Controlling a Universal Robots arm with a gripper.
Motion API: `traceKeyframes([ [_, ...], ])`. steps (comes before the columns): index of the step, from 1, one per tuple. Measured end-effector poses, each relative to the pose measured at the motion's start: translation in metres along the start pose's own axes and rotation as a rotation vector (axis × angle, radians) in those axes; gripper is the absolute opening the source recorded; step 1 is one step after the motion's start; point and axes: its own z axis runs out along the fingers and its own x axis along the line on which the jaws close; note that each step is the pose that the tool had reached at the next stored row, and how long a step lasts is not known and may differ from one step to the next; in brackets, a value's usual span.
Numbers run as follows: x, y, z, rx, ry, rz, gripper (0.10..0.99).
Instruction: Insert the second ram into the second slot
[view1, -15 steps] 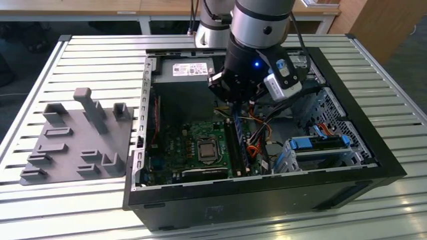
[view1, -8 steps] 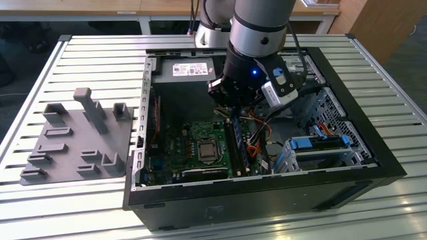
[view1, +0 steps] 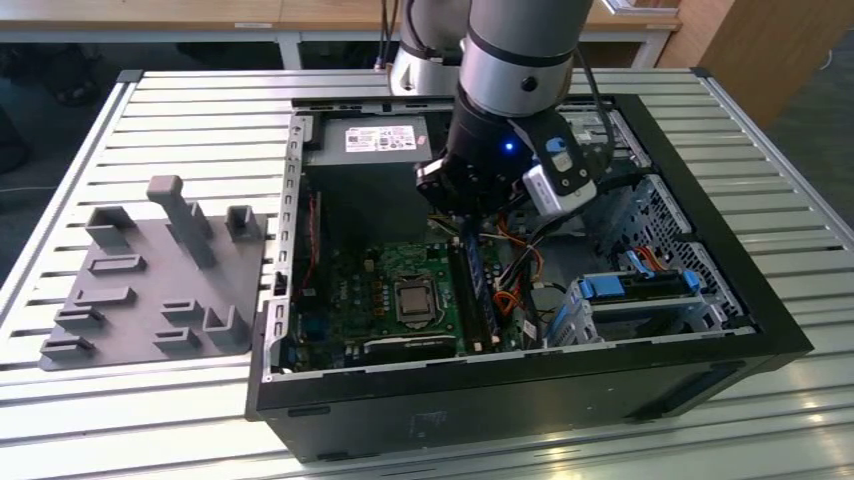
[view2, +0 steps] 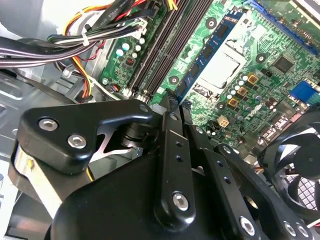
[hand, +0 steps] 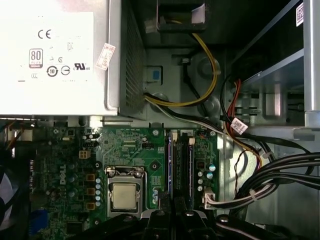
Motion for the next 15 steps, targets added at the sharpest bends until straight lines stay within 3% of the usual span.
traceKeyframes([
  [4,-0.0001,-0.0041,0.0024,0.000,-0.0001,0.000,0.137],
  [15,-0.0033,-0.0072,0.0219,0.000,0.0004,-0.001,0.137],
])
